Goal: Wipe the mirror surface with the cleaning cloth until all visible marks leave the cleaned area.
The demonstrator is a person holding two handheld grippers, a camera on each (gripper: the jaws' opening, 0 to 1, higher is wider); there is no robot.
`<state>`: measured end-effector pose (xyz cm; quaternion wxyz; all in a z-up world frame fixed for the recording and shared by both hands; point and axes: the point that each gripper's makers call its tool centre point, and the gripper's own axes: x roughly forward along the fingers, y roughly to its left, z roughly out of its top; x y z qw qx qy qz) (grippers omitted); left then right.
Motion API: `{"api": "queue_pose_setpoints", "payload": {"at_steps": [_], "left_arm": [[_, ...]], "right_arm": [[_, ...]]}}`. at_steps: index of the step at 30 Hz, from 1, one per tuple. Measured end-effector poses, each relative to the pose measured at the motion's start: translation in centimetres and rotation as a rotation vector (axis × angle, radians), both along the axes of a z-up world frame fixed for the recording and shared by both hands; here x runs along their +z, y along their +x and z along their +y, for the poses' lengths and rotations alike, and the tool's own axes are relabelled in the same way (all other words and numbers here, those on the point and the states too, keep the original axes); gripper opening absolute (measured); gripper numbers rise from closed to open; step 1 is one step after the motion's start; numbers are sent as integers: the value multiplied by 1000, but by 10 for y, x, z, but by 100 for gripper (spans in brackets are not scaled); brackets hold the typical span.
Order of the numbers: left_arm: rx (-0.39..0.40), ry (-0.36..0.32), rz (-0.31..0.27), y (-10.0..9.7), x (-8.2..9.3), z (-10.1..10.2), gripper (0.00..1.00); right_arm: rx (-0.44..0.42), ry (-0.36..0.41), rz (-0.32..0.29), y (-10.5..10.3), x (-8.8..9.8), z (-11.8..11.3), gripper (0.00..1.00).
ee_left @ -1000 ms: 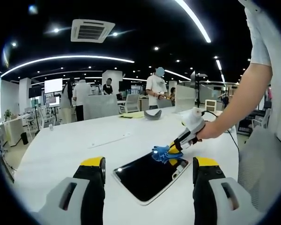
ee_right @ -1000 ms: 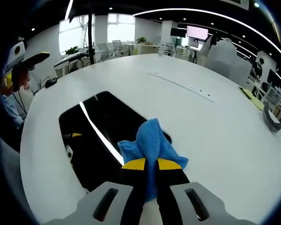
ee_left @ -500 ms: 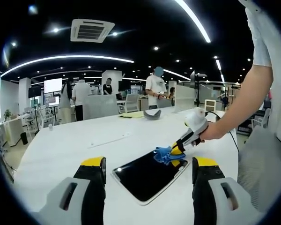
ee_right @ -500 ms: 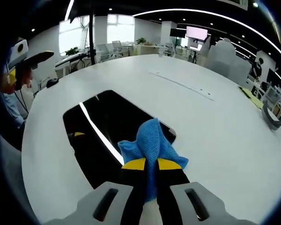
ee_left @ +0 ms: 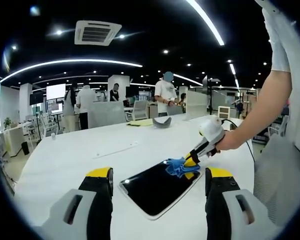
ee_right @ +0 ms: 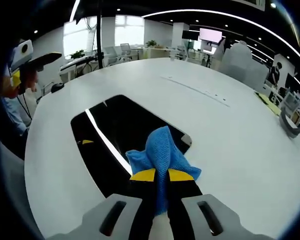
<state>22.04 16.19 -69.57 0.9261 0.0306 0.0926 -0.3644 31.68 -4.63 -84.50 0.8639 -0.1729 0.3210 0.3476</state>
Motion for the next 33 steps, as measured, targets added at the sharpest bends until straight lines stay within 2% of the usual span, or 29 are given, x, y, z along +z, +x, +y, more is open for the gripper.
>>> {"api": "queue_pose_setpoints", "payload": {"at_steps": [19, 33], "left_arm": [[-5, 3, 1, 0, 0, -1, 75], [-4, 4, 2, 1, -1, -1, 75]], "right_arm": [[3, 9, 5, -1, 0, 3, 2], [50, 25, 8, -2, 0, 26, 2]]}}
